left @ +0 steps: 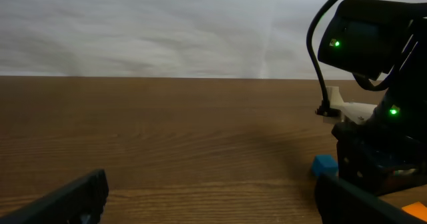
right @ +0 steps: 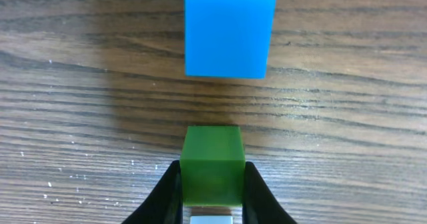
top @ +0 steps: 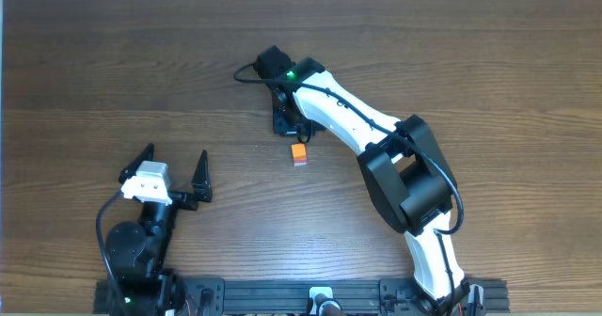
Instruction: Stack Cubes
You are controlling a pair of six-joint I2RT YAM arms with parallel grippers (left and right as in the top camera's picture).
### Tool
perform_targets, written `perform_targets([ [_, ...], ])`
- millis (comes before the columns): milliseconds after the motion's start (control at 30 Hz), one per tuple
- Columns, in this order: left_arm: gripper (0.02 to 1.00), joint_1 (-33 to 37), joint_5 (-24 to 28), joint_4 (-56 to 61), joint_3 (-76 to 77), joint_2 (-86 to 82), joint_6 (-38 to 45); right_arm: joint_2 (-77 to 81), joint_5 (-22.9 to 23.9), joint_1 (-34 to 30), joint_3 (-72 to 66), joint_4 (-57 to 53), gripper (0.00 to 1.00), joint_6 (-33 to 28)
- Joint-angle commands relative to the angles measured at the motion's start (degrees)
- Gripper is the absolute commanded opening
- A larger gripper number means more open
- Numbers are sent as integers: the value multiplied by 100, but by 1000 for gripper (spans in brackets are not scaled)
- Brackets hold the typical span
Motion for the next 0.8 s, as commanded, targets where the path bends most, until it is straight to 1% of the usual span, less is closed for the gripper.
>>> perform_targets([
  [33,1000,46,74,-22,-20,-24,63,42,92,-9,184,-74,99,68],
  [267,1000,46,74,-22,-20,-24,63,37,96,-44,822,-575,18,63],
  [333,1000,46,74,-22,-20,-24,63,37,98,-55,1058,-769,9,63],
  [800,1000,46,76,-22,-20,-24,63,4,179,-59,2516,-2422,12,-131],
])
